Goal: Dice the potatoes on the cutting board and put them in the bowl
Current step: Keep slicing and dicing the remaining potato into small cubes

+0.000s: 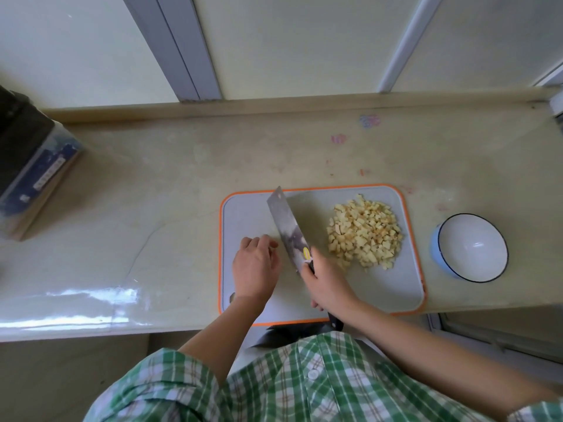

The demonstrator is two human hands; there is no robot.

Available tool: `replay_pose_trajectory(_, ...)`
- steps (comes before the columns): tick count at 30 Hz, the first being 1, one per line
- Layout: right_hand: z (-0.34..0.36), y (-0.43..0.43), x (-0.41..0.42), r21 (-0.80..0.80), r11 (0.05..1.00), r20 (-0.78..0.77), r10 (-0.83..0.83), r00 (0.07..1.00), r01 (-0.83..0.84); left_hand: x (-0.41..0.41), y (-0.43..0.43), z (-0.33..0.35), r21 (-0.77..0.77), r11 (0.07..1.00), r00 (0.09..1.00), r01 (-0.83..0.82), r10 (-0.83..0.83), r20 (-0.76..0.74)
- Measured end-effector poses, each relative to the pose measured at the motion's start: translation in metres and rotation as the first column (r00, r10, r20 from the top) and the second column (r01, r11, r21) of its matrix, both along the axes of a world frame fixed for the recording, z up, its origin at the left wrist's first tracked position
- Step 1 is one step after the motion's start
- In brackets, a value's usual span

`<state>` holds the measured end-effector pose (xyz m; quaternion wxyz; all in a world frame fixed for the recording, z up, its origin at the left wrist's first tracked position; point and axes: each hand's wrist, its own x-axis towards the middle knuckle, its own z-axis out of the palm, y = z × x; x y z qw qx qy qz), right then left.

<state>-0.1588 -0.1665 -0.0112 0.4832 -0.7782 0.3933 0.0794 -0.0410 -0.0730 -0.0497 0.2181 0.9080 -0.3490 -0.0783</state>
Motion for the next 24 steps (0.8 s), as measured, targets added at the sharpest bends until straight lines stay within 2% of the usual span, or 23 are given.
replay_pose_trajectory(4,-0.004,-0.006,-0.010,-0.001,1.000,-0.045,-0.029,0.999,0.029,0.003,0.006,-0.001,-0.016,0.999,0.999,-0.036,0.035,-0.018)
replay_pose_trajectory(9,0.002,-0.042,-0.032,-0.115,0.972,-0.038,-0.209,0.977,0.204,0.011,0.018,0.000,-0.018,0.997,0.996,-0.075,0.074,-0.053)
replay_pose_trajectory(12,0.010,-0.031,-0.026,-0.077,0.995,0.007,-0.070,0.998,0.070,0.014,0.029,-0.003,0.032,0.999,0.999,-0.043,0.043,0.005)
replay_pose_trajectory(15,0.006,-0.016,-0.019,-0.055,0.996,-0.013,0.063,0.998,-0.064,0.012,0.041,-0.006,0.088,0.996,0.999,-0.001,-0.002,0.035)
replay_pose_trajectory(20,0.001,-0.036,-0.020,-0.087,0.986,-0.026,-0.147,0.989,0.144,0.014,0.061,-0.004,0.073,0.997,0.999,0.036,-0.036,-0.011)
replay_pose_trajectory(22,0.001,-0.038,-0.018,-0.088,0.991,-0.020,-0.102,0.995,0.100,0.012,0.071,-0.003,0.068,0.997,0.999,0.038,-0.038,-0.014)
replay_pose_trajectory(24,-0.002,-0.035,-0.014,-0.090,0.996,-0.040,0.017,0.999,-0.021,0.009,0.078,-0.004,0.073,0.996,0.999,0.047,-0.049,0.023)
